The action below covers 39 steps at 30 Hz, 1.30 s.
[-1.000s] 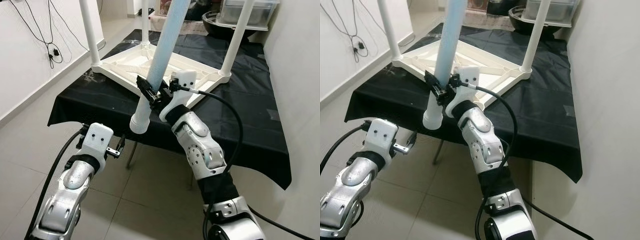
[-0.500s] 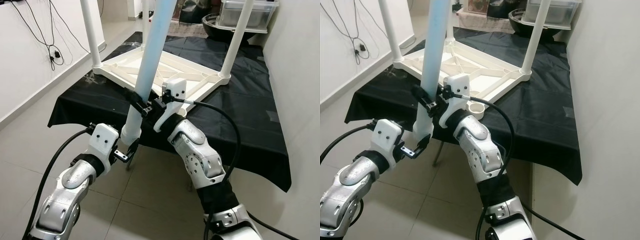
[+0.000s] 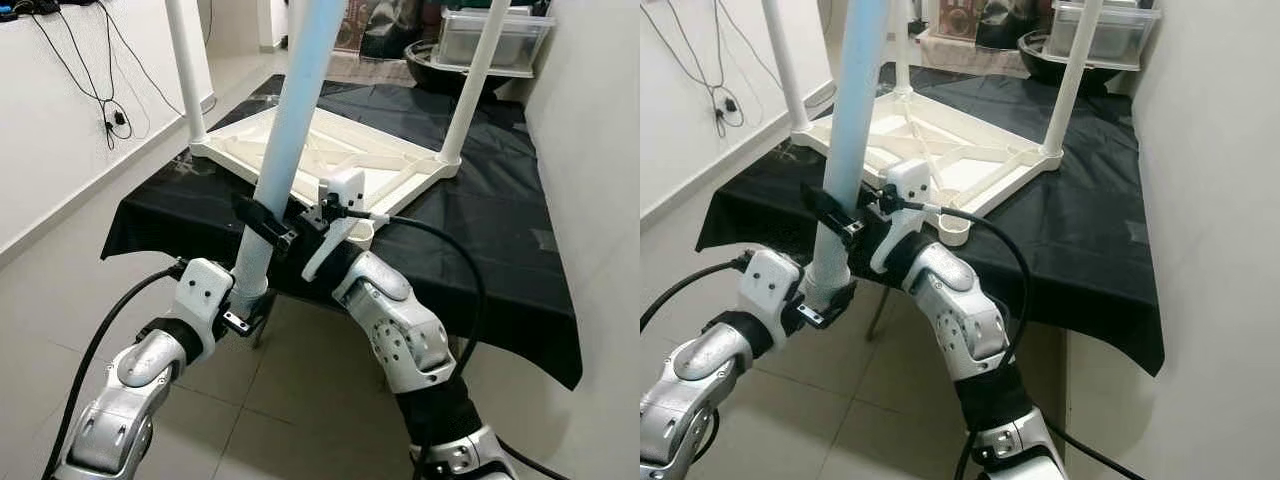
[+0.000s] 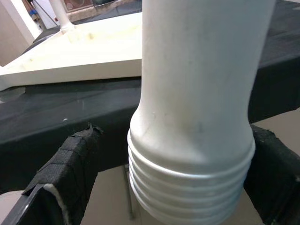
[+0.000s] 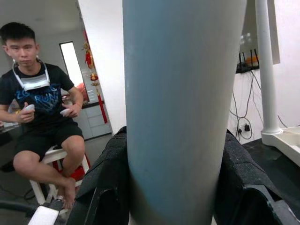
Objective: Building children table
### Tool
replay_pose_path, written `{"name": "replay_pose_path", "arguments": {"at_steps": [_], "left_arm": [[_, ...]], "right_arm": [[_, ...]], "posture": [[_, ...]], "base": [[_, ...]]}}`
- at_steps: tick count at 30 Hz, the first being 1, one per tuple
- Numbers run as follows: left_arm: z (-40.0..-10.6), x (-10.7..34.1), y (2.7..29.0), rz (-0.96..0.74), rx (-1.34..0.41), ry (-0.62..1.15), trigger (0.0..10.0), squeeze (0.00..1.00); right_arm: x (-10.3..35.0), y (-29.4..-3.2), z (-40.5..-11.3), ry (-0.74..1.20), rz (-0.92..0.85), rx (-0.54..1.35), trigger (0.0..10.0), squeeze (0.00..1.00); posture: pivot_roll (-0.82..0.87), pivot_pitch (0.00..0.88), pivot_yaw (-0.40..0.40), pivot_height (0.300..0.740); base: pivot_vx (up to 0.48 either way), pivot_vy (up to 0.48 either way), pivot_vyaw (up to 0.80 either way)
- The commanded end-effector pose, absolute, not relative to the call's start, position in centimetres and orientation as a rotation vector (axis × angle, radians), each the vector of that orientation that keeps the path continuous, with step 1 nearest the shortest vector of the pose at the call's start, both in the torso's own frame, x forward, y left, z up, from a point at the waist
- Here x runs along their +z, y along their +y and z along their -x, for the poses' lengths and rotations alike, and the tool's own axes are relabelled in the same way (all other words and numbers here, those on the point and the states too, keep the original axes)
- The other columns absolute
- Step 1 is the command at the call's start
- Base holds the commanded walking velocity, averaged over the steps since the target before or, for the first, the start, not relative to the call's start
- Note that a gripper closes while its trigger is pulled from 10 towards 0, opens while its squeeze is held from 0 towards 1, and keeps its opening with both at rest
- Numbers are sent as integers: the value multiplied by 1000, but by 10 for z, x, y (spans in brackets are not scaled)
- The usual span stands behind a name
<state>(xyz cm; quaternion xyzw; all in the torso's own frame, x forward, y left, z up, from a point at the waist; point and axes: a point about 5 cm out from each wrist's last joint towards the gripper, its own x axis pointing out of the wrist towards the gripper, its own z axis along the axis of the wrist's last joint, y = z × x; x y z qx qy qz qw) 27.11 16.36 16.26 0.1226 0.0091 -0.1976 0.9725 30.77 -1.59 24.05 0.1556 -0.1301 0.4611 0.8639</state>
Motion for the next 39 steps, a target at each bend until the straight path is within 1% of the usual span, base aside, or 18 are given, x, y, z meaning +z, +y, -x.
{"name": "replay_pose_path", "arguments": {"at_steps": [1,16,17,18,19,28,29,33,34,36,37,39], "left_arm": [[-271,161,167,-248,-396,24,10000,0],[-272,161,166,-254,-409,15,10000,0],[-272,161,166,-254,-410,16,9843,0],[-272,161,166,-256,-411,16,8196,0],[-273,160,166,-255,-408,15,0,0],[-273,158,165,-261,-404,12,0,0],[-273,157,165,-261,-399,19,9804,0],[-274,158,166,-277,-385,21,10000,0],[-274,157,166,-288,-380,21,10000,0],[-274,157,166,-295,-377,21,10000,0],[-274,156,167,-298,-374,21,10000,0],[-274,156,168,-300,-370,21,10000,0]], "right_arm": [[244,-14,-303,-282,-340,998,0,0],[243,-11,-297,-275,-339,1023,0,0],[242,-11,-297,-274,-339,1026,0,0],[242,-11,-296,-273,-340,1027,0,0],[242,-11,-296,-272,-340,1027,0,0],[243,-10,-296,-276,-340,1030,0,0],[243,-10,-295,-274,-337,1031,0,0],[242,-9,-295,-269,-331,1027,0,0],[242,-9,-295,-263,-327,1024,3804,0],[241,-8,-295,-258,-324,1023,3804,0],[241,-8,-295,-254,-321,1022,10000,0],[241,-7,-295,-251,-318,1022,10000,0]], "posture": [[35,62,-7,740],[35,62,-10,740],[35,62,-10,740],[35,62,-10,740],[33,63,-9,740],[31,63,-10,740],[31,63,-10,740],[31,63,-10,740],[31,67,-11,740],[31,67,-11,740],[31,67,-11,740],[31,67,-11,740]], "base": [[0,0,0],[0,0,0],[0,0,0],[0,0,0],[0,0,0],[0,0,0],[0,0,0],[0,0,0],[0,0,0],[0,0,0],[0,0,0],[0,0,0]]}}
